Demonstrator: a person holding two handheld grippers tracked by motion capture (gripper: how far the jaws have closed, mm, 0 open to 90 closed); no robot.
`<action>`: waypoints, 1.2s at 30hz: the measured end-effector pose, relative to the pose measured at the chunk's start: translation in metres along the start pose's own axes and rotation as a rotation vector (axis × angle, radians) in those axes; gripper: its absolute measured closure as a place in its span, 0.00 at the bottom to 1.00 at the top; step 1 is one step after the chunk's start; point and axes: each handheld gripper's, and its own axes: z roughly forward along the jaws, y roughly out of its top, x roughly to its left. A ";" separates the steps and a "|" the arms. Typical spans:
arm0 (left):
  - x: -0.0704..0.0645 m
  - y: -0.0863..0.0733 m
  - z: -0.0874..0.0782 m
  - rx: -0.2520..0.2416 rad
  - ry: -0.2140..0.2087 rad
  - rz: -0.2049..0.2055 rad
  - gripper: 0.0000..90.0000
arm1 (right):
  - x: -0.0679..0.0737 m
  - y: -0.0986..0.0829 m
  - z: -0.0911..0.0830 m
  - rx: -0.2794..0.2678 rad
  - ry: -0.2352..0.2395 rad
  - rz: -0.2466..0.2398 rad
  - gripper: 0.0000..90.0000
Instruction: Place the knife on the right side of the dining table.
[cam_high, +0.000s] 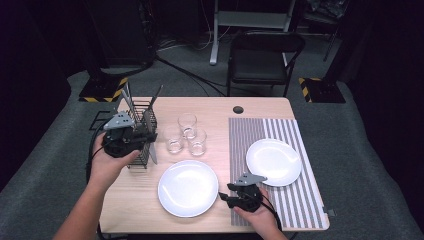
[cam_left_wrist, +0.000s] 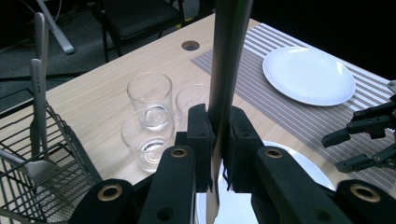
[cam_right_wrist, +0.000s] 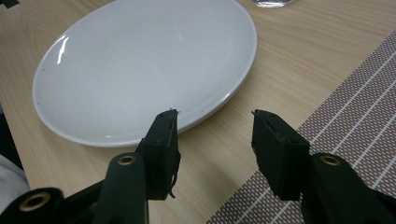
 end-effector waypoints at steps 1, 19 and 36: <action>-0.001 -0.001 0.000 -0.001 -0.003 0.001 0.91 | 0.000 0.000 0.000 -0.001 0.000 0.001 0.56; -0.022 -0.016 0.013 0.003 -0.081 0.024 0.91 | 0.000 0.000 0.000 0.002 0.000 0.000 0.56; -0.041 -0.027 0.023 0.041 -0.127 0.064 0.91 | -0.002 0.001 -0.002 -0.003 -0.006 0.010 0.56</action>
